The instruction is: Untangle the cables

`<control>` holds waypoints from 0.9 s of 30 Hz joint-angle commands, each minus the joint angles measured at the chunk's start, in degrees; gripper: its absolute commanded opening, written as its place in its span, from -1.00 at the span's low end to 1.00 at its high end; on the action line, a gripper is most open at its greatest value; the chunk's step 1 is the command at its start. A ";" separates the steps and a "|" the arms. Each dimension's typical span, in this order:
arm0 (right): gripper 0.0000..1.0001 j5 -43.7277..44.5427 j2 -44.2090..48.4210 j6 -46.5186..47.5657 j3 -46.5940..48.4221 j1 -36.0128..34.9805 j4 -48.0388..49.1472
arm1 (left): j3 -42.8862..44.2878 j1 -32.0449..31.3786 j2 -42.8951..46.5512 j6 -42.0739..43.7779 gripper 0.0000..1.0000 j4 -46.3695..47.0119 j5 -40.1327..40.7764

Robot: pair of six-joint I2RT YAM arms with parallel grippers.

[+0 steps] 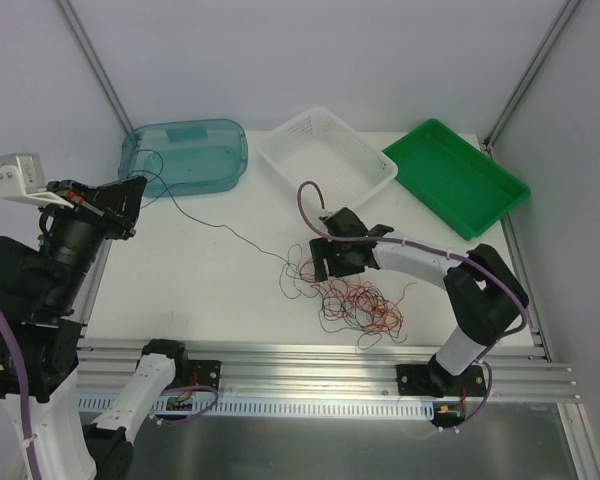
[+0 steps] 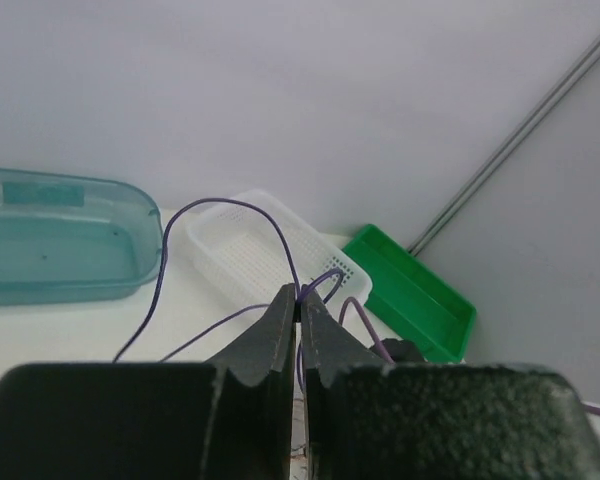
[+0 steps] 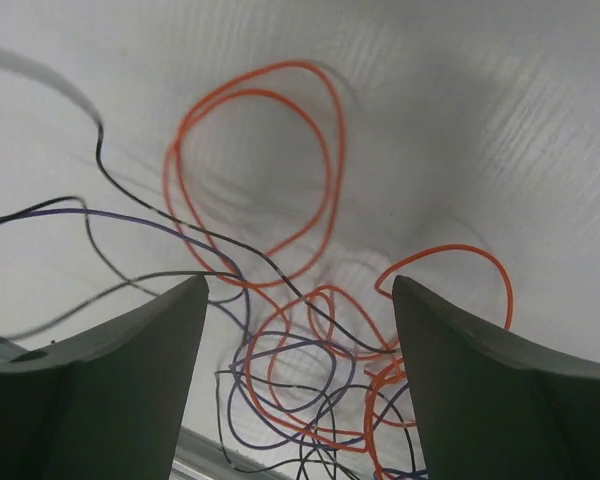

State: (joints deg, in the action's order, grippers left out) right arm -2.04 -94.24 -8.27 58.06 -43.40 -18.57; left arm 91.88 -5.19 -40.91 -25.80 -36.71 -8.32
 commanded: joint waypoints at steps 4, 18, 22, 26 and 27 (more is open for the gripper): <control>-0.35 -1.04 -0.60 -6.23 -0.49 5.42 -2.08 | 6.91 0.09 -1.72 4.09 -1.00 0.59 5.67; -0.99 5.29 20.66 -3.68 -14.72 34.50 -11.84 | 9.90 0.09 -3.04 16.03 -1.00 -0.21 25.35; -0.99 4.42 27.94 -3.33 -16.31 44.43 -12.72 | 8.59 0.09 -3.48 19.38 -1.00 -0.82 31.86; -0.99 2.58 31.29 -3.33 -16.23 50.42 -13.69 | 7.88 0.18 -3.92 22.02 -1.00 -1.70 38.36; -0.97 2.57 31.92 -2.20 -15.88 50.69 -13.86 | 7.45 0.09 -3.66 21.41 -1.00 -1.70 36.98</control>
State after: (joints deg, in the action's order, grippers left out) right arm 1.89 -65.01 -12.14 41.76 5.04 -30.52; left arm 99.96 -5.19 -43.64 -7.77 -38.48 23.40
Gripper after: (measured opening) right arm 0.017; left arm 0.009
